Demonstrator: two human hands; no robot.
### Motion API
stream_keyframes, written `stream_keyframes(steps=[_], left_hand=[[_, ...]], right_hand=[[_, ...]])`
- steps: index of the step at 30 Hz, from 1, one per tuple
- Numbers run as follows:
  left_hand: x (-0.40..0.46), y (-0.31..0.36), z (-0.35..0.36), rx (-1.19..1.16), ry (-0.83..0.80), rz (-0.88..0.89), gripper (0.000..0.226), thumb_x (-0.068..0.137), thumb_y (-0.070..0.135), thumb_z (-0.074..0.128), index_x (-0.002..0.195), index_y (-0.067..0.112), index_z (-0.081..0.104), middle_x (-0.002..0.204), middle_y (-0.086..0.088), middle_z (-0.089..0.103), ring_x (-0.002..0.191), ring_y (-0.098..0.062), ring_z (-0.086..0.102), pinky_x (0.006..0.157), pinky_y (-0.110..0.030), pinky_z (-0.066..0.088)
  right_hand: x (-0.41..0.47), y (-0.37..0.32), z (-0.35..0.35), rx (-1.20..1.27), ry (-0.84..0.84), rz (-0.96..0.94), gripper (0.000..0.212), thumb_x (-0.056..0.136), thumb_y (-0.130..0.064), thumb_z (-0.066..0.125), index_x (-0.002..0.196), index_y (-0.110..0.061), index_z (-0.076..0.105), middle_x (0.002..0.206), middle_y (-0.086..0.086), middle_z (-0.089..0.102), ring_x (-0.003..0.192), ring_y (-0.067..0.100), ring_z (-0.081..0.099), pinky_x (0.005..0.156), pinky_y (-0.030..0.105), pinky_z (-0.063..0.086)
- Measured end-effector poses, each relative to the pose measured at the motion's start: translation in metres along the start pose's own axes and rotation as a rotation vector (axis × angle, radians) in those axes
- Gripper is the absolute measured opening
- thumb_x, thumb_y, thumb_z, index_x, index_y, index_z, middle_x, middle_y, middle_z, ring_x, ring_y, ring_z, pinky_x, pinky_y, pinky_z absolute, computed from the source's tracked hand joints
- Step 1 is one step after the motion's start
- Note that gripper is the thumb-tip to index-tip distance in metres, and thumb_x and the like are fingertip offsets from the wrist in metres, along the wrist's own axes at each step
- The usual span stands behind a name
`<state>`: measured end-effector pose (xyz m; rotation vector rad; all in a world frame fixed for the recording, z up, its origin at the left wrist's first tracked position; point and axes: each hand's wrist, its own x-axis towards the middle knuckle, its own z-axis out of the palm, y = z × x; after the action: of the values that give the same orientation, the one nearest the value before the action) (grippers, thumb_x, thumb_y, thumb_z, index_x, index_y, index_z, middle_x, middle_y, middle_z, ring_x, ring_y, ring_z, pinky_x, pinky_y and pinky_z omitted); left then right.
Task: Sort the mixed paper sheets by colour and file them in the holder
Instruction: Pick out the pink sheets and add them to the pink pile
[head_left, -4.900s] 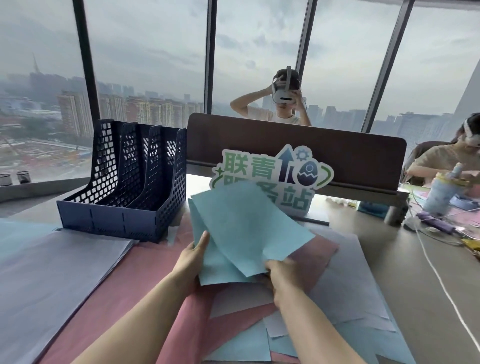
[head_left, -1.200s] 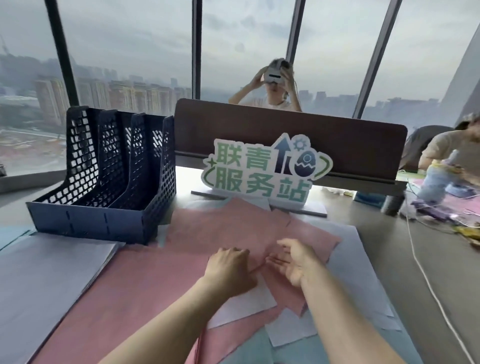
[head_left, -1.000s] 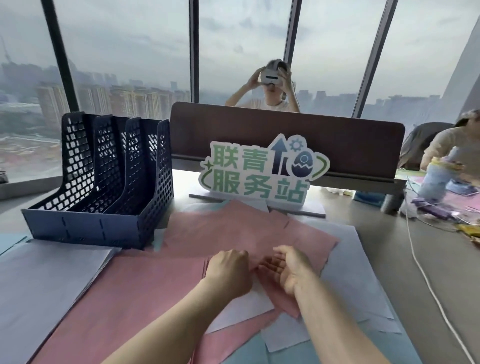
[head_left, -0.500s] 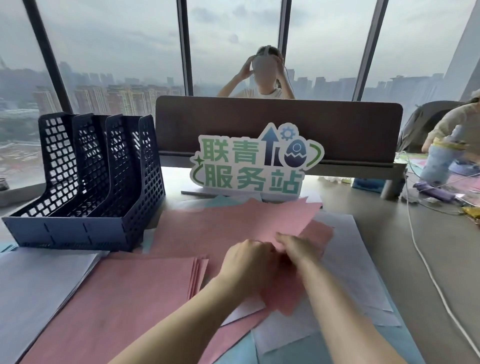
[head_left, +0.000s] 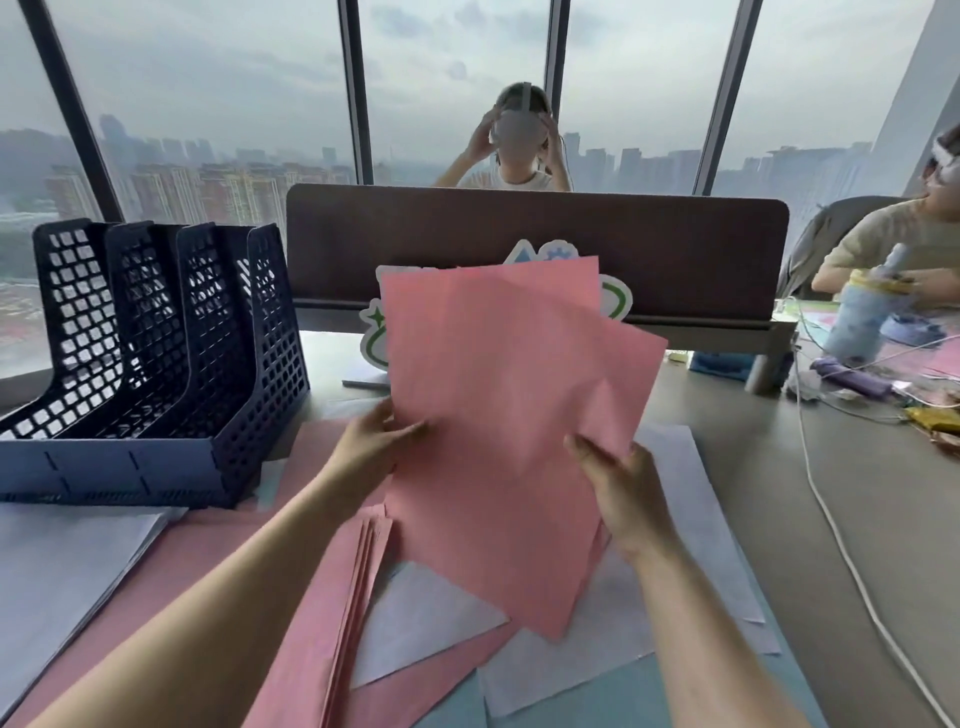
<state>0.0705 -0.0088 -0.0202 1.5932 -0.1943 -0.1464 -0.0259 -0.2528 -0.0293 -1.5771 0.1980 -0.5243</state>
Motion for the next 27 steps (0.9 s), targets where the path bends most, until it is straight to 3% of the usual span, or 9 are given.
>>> stream_keyframes(steps=[2, 4, 8, 12, 15, 19, 22, 25, 27], left_hand=[[-0.010, 0.005, 0.009, -0.060, -0.027, 0.062, 0.045, 0.073, 0.007, 0.081, 0.114, 0.002, 0.066, 0.101, -0.016, 0.074, 0.076, -0.019, 0.071, 0.066, -0.028, 0.059], [-0.021, 0.009, 0.021, -0.085, 0.012, 0.141, 0.027, 0.078, -0.007, 0.073, 0.102, 0.003, 0.069, 0.087, -0.006, 0.076, 0.070, -0.015, 0.069, 0.068, -0.027, 0.059], [-0.034, 0.028, 0.037, -0.038, 0.164, 0.323, 0.031, 0.080, -0.008, 0.071, 0.078, 0.023, 0.074, 0.075, 0.007, 0.075, 0.071, -0.009, 0.068, 0.070, -0.026, 0.056], [-0.029, 0.037, 0.041, -0.054, 0.240, 0.404, 0.028, 0.079, 0.006, 0.076, 0.095, 0.028, 0.069, 0.093, -0.001, 0.076, 0.091, -0.025, 0.072, 0.082, -0.041, 0.058], [-0.025, 0.020, 0.037, -0.030, 0.194, 0.289, 0.044, 0.074, 0.019, 0.079, 0.115, 0.021, 0.062, 0.103, -0.003, 0.074, 0.098, -0.023, 0.071, 0.091, -0.050, 0.055], [-0.026, -0.009, 0.038, -0.045, 0.181, 0.183, 0.046, 0.072, 0.012, 0.077, 0.115, 0.017, 0.063, 0.103, -0.004, 0.075, 0.096, -0.021, 0.071, 0.090, -0.044, 0.056], [-0.026, -0.007, 0.039, 0.046, 0.244, 0.186, 0.014, 0.074, 0.014, 0.074, 0.087, 0.018, 0.070, 0.084, 0.000, 0.074, 0.076, -0.016, 0.065, 0.077, -0.038, 0.057], [-0.027, 0.006, 0.022, 0.030, 0.299, 0.190, 0.014, 0.087, 0.007, 0.070, 0.077, 0.016, 0.069, 0.066, 0.010, 0.070, 0.061, -0.006, 0.059, 0.063, -0.026, 0.053], [-0.033, 0.012, -0.005, 0.009, 0.321, 0.130, 0.011, 0.089, 0.009, 0.068, 0.079, 0.015, 0.070, 0.063, 0.011, 0.069, 0.058, -0.005, 0.060, 0.058, -0.022, 0.053]], right_hand=[[-0.005, -0.005, 0.004, 0.090, -0.018, -0.040, 0.017, 0.087, -0.019, 0.072, 0.103, -0.012, 0.072, 0.094, -0.001, 0.076, 0.091, 0.017, 0.071, 0.085, 0.034, 0.054], [-0.011, -0.011, 0.009, 0.111, -0.015, -0.121, 0.030, 0.089, -0.012, 0.069, 0.118, -0.013, 0.065, 0.107, -0.002, 0.074, 0.101, 0.012, 0.069, 0.088, 0.024, 0.053], [-0.014, -0.036, 0.013, -0.003, 0.105, -0.378, 0.038, 0.092, -0.010, 0.060, 0.130, -0.013, 0.055, 0.116, -0.009, 0.066, 0.105, -0.005, 0.062, 0.091, 0.012, 0.046], [-0.013, -0.050, 0.021, -0.112, 0.122, -0.421, 0.042, 0.096, -0.018, 0.061, 0.135, -0.025, 0.046, 0.120, -0.028, 0.056, 0.103, -0.017, 0.056, 0.088, 0.005, 0.040], [-0.018, -0.039, 0.029, -0.281, 0.026, -0.282, 0.054, 0.095, -0.026, 0.061, 0.144, -0.021, 0.038, 0.127, -0.018, 0.054, 0.111, 0.000, 0.058, 0.088, 0.011, 0.040], [-0.016, -0.009, 0.031, -0.385, 0.043, -0.198, 0.037, 0.098, -0.024, 0.054, 0.134, -0.023, 0.050, 0.123, -0.005, 0.067, 0.111, 0.015, 0.064, 0.095, 0.034, 0.049], [-0.016, -0.005, 0.028, -0.370, 0.071, -0.206, 0.032, 0.101, -0.026, 0.050, 0.133, -0.023, 0.054, 0.123, -0.006, 0.067, 0.114, 0.011, 0.062, 0.098, 0.031, 0.048], [-0.018, -0.006, 0.026, -0.222, -0.005, -0.194, 0.023, 0.104, -0.035, 0.043, 0.122, -0.031, 0.055, 0.117, -0.027, 0.060, 0.106, -0.018, 0.054, 0.096, 0.009, 0.041], [-0.015, 0.000, 0.026, -0.214, -0.037, -0.162, 0.024, 0.102, -0.043, 0.042, 0.113, -0.033, 0.061, 0.108, -0.020, 0.067, 0.100, -0.005, 0.061, 0.092, 0.022, 0.048]])
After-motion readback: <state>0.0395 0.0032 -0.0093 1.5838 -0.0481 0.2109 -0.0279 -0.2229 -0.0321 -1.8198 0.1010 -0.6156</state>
